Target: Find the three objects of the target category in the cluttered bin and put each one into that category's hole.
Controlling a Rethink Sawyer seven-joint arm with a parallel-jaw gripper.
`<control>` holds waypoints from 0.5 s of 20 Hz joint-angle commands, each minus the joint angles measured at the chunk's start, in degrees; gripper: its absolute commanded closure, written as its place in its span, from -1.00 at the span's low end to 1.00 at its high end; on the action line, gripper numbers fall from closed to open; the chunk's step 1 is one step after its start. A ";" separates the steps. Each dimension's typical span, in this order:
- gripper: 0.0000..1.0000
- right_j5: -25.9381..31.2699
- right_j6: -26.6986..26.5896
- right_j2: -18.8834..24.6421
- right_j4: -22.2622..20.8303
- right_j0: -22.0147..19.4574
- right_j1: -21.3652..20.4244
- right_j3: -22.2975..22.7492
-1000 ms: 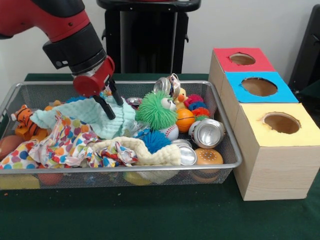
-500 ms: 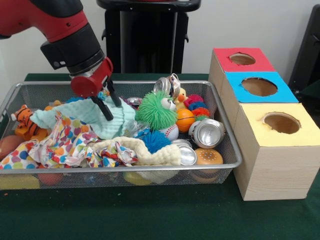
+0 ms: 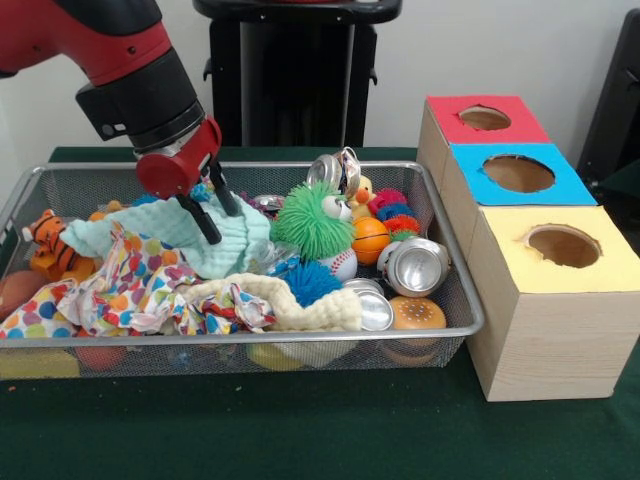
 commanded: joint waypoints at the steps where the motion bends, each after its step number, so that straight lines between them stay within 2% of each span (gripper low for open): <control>1: -1.00 -1.06 4.94 -2.67 -2.76 0.07 2.13 -4.92; 6: -1.00 -0.98 4.78 -3.04 -3.34 0.46 1.94 -5.11; 10: -1.00 -1.68 5.09 -5.54 -6.12 2.93 1.90 -6.98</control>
